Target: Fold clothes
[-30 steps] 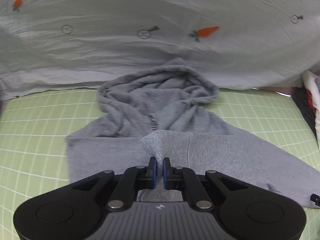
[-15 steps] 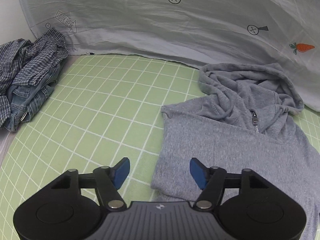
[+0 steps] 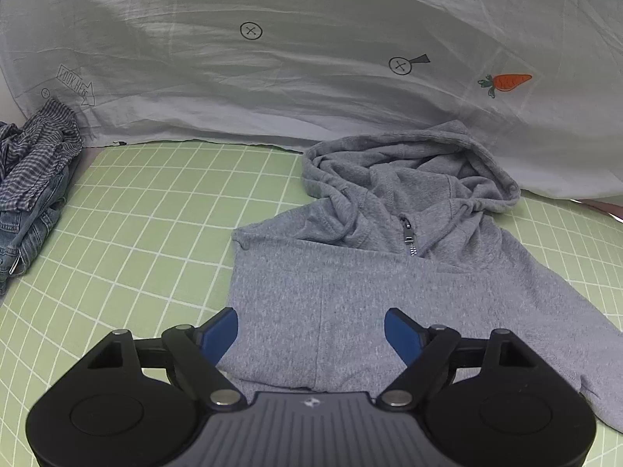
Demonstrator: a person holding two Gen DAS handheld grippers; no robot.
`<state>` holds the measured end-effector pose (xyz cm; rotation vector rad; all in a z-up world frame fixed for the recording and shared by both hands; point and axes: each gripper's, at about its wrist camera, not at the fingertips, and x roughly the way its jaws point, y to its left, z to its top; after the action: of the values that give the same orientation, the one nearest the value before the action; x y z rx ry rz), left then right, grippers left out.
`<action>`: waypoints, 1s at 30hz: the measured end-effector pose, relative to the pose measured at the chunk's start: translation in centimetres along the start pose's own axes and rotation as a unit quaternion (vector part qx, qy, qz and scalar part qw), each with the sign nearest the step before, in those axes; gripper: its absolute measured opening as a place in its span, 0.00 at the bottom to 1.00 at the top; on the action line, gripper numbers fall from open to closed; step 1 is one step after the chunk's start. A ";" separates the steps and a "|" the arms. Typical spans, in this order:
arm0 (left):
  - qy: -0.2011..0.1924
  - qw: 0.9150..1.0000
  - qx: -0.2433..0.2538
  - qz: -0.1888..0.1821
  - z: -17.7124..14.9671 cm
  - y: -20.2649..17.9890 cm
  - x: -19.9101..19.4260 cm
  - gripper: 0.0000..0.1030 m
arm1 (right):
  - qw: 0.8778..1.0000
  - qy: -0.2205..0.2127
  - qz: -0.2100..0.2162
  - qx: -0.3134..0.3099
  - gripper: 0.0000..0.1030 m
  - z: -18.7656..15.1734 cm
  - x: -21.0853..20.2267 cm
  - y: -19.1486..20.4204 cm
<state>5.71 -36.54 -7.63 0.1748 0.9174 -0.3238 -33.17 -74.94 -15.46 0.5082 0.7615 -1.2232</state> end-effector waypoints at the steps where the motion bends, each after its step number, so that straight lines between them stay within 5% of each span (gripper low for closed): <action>1: 0.000 1.000 0.000 0.001 0.0 -0.1 -0.1 0.81 | 1.000 0.000 -0.006 0.000 1.00 0.3 0.3 -0.7; 7: 0.009 1.000 0.005 0.010 0.0 -0.6 -0.1 0.81 | 0.998 -0.001 -0.051 -0.036 1.00 1.5 2.2 -4.3; 14: 0.021 1.000 0.006 0.016 0.0 -1.4 0.1 0.81 | 0.998 0.009 -0.060 0.010 1.00 1.3 4.5 -8.9; 26: 0.015 1.000 -0.012 0.007 0.2 -2.4 -1.2 0.81 | 0.998 0.006 -0.020 0.056 1.00 1.0 5.3 -11.2; 28: 0.010 1.000 -0.019 0.007 0.1 -2.2 -1.7 0.81 | 0.998 0.008 -0.015 0.053 0.97 1.1 5.1 -11.1; 30: 0.002 1.000 -0.029 0.007 0.1 -1.8 -2.5 0.81 | 0.999 0.001 -0.007 0.044 0.72 1.1 4.5 -10.9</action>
<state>3.71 -37.77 -5.60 0.1287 0.9290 -0.2828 -42.73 -81.67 -17.64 0.5770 0.7151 -1.2748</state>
